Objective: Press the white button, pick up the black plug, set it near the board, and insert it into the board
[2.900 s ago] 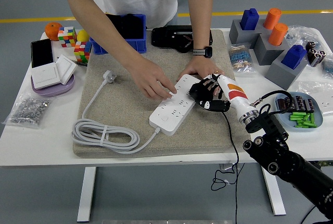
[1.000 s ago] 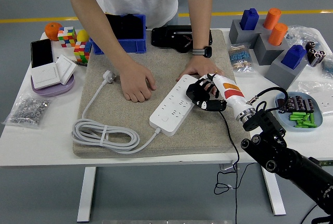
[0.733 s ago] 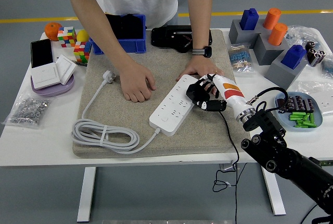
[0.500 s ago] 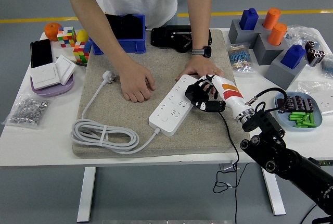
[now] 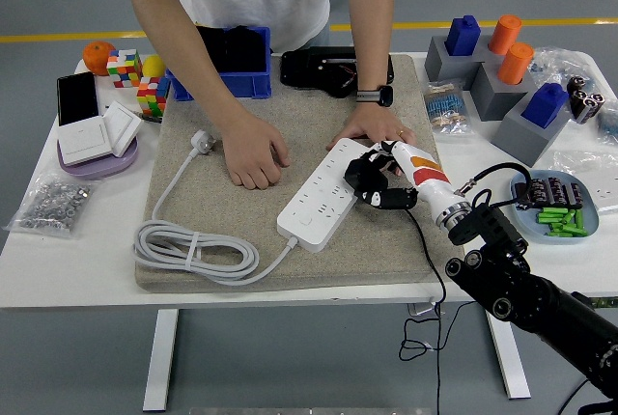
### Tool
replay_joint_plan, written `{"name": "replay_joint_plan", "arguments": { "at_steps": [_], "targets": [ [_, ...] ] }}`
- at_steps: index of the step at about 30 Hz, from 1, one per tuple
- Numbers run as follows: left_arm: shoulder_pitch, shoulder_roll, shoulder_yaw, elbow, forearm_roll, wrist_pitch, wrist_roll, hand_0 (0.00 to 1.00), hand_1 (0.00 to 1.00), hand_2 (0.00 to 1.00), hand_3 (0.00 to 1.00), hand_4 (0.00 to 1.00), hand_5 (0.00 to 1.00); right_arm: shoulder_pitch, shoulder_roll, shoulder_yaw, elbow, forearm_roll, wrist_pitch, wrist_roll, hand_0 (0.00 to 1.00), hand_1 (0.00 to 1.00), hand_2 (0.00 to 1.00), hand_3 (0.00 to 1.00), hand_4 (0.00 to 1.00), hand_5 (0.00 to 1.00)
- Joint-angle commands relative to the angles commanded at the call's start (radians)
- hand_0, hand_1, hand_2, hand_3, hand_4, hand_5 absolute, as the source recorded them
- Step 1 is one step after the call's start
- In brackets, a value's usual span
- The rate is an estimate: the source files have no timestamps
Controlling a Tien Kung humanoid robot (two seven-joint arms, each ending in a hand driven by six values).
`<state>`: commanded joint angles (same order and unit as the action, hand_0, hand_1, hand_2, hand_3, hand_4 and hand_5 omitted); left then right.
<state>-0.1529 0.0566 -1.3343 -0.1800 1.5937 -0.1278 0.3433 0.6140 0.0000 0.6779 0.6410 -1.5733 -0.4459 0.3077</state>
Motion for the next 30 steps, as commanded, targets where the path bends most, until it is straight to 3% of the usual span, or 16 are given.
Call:
{"name": "replay_joint_plan", "arguments": {
  "at_steps": [2,7,8,30],
  "targets": [
    [0.000,0.000,-0.002,0.000,0.002,0.000,0.000,0.683,0.675,0.658,0.685,0.544,0.198,0.002,0.000,0.002,-0.002,0.001,-0.008,0.011,0.503,0.487,0.512,0.589,0.908,0.002],
    [0.000,0.000,-0.005,0.000,0.006,0.000,0.000,0.683,0.675,0.658,0.685,0.544,0.198,0.006,0.000,0.004,-0.006,0.014,-0.029,0.050,0.503,0.487,0.512,0.589,0.908,0.002],
    [0.000,-0.001,-0.006,0.000,0.007,0.000,0.000,0.683,0.675,0.658,0.684,0.543,0.197,0.007,0.000,0.004,-0.006,0.014,-0.030,0.051,0.486,0.462,0.485,0.568,0.847,0.002],
    [0.001,-0.002,-0.016,0.000,0.019,-0.001,0.002,0.683,0.675,0.658,0.684,0.541,0.196,0.011,0.000,-0.013,-0.003,0.028,-0.024,0.050,0.488,0.455,0.477,0.569,0.820,0.002]
  ]
}}
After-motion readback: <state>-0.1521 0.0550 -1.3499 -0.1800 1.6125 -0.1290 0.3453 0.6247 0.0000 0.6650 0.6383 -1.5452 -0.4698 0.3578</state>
